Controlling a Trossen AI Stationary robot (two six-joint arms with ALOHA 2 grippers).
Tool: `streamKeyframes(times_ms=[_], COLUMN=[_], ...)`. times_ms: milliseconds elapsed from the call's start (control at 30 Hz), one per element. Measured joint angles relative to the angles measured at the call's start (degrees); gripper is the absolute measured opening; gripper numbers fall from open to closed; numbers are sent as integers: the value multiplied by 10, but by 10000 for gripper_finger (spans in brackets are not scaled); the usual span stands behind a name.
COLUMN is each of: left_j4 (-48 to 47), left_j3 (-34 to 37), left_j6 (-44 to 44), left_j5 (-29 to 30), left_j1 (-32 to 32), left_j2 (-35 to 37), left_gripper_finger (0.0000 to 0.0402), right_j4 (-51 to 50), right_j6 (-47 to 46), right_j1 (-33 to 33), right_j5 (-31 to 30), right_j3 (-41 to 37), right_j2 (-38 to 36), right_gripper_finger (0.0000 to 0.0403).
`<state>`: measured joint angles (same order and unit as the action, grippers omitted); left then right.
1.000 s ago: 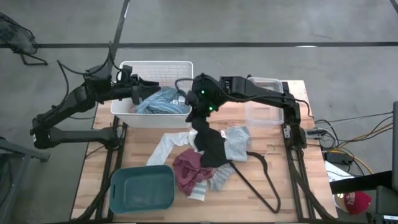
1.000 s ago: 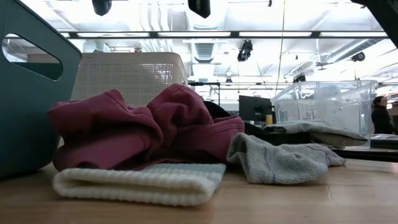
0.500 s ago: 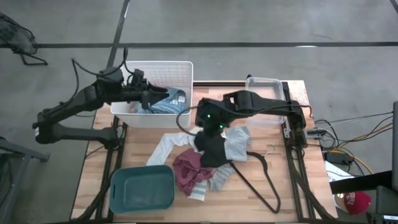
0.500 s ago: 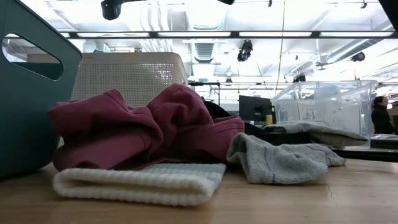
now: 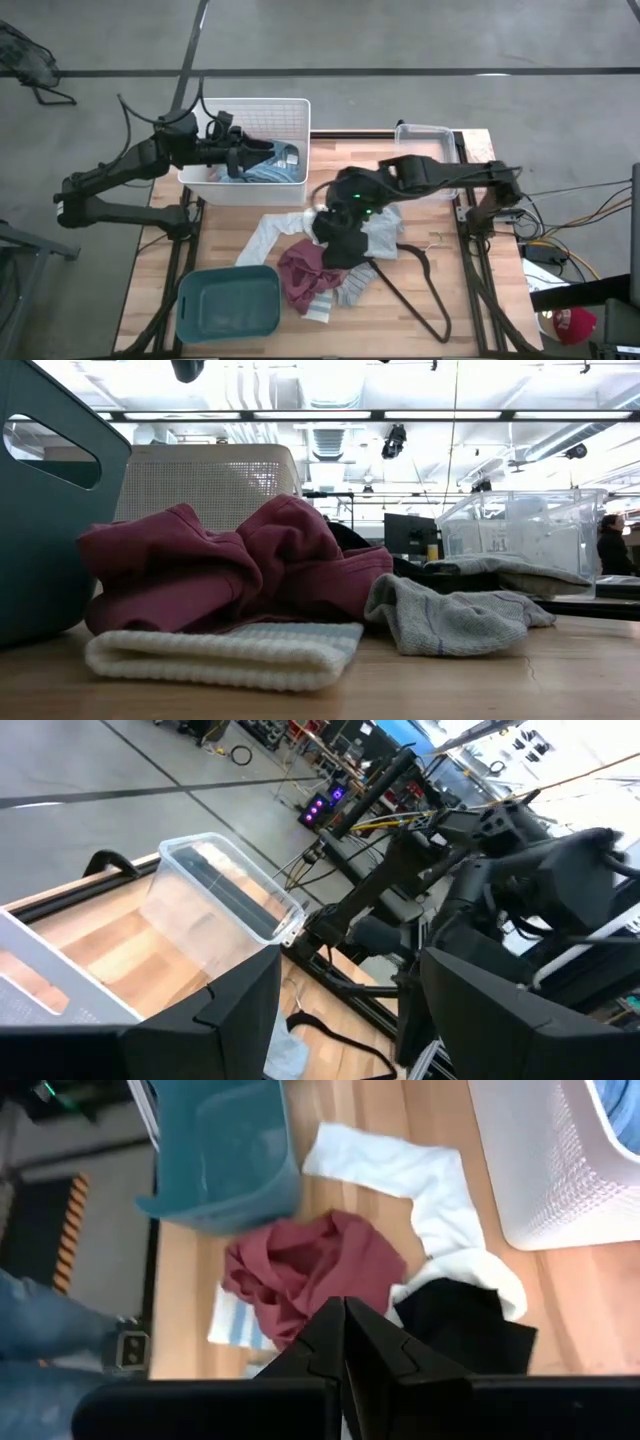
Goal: Pick & Place Cloths
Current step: Put the gray boxers into the transparent bin
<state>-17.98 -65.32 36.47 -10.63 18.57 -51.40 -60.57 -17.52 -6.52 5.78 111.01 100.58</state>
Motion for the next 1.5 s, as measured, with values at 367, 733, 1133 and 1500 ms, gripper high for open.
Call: streamKeyframes(times_ms=[367,733,1133,1500], left_j4=[0,0,0,0], left_j3=[0,0,0,0], left_j6=[0,-1,7,-2], left_j5=[0,0,0,0], left_j1=[0,0,0,0], left_j2=[1,-1,-1,-1], left_gripper_finger=[245,245,246,245], right_j4=[156,257,265,234], right_j6=[-103,-236,-179,-166], right_j1=[-5,-3,17,17], right_j5=[5,2,-7,-45], right_j3=[-332,-470,-512,-562], right_j2=[-165,-183,-183,-183], right_gripper_finger=[8,8,21,168])
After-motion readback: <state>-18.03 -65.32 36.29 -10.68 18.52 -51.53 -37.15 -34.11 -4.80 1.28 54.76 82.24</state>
